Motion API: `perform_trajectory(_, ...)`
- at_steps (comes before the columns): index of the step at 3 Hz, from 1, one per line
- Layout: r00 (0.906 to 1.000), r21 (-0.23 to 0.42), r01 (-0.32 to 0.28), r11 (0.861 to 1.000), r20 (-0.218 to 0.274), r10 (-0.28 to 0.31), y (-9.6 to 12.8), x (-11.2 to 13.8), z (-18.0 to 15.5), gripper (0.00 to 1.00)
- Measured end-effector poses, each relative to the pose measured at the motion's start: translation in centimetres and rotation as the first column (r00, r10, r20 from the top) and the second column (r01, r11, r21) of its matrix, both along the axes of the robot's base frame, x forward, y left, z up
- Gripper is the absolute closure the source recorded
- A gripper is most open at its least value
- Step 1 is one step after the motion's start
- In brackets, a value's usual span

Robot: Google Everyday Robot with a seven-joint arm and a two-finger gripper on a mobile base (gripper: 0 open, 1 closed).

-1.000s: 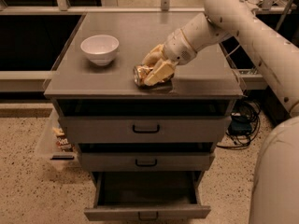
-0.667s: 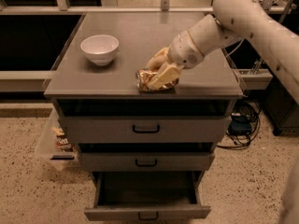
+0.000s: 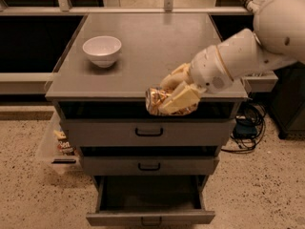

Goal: Place orange can into bottom drawer

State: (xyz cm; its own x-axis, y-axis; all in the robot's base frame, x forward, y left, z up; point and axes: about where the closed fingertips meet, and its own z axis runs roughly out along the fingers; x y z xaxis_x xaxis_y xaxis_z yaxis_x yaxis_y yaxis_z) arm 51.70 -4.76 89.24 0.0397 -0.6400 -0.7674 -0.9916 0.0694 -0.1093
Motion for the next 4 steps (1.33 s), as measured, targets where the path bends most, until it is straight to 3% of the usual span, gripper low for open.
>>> perform_trajectory(1,0.9964,0.071,0.068,0.995,-0.056,-0.064,-0.5,-3.1,-3.2,1.0)
perform_trajectory(2,0.9965,0.071,0.067,0.995,-0.055,-0.063,-0.4,-3.1,-3.2,1.0)
perform_trajectory(3,0.99,0.122,0.114,0.986,-0.097,-0.103,-0.8,-3.7,-6.6,1.0)
perform_trajectory(4,0.9701,0.163,0.184,0.969,-0.188,-0.153,-1.3,-4.4,-13.3,1.0)
